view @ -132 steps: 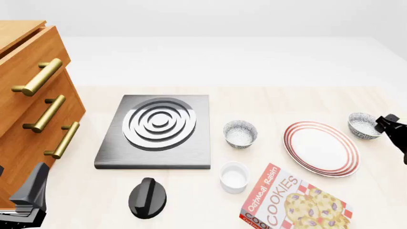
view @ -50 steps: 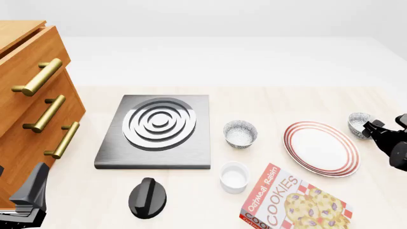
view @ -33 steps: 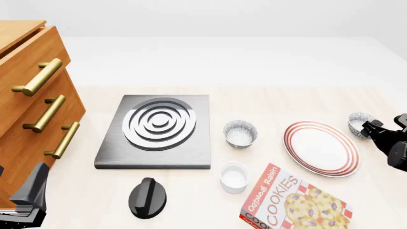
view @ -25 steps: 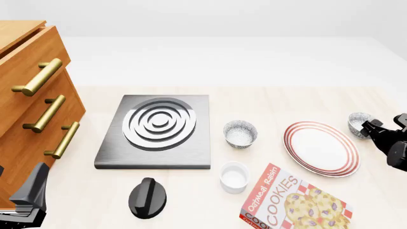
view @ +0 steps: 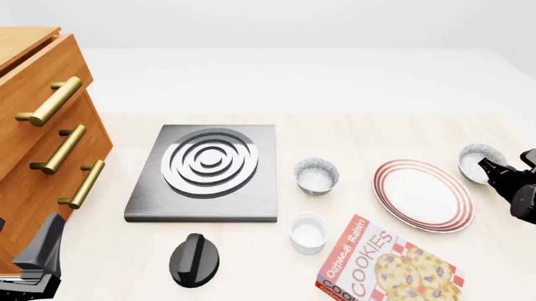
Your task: Pick the akita bowl next to the plate and place it on the plate.
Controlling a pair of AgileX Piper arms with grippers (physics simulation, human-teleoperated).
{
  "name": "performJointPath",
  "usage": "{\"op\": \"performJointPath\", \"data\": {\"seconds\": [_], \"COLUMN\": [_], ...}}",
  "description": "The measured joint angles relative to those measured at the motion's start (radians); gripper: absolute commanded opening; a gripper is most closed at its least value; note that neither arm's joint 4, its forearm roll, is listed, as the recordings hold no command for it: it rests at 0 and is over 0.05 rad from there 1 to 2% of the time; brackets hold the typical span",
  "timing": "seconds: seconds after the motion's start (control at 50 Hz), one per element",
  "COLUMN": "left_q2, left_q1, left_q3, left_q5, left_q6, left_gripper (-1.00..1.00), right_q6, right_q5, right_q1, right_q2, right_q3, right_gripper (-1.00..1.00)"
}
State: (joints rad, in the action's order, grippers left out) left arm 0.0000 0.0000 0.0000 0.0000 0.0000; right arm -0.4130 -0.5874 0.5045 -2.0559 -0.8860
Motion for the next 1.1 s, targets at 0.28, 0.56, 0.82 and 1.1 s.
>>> {"op": "performJointPath", "data": {"seconds": [0.28, 0.56, 0.82, 1.1], "left_q2": [0.000, 0.000, 0.000, 0.000], "left_q1": [0.000, 0.000, 0.000, 0.000], "left_q3": [0.000, 0.000, 0.000, 0.000], "left_q5": [0.000, 0.000, 0.000, 0.000], "left_q6": [0.000, 0.000, 0.000, 0.000], "left_gripper": [1.00, 1.00, 1.00, 1.00], "right_q6": [-0.021, -0.040, -0.060, -0.080], "right_q5": [0.022, 0.053, 0.076, 0.104], "right_q1": [-0.003, -0.002, -0.007, -0.022], "right_q2": [0.022, 0.080, 0.146, 0.218], "right_q3": [0.007, 0.031, 0.056, 0.076], "right_gripper": [-1.00, -1.00, -1.00, -1.00]}}
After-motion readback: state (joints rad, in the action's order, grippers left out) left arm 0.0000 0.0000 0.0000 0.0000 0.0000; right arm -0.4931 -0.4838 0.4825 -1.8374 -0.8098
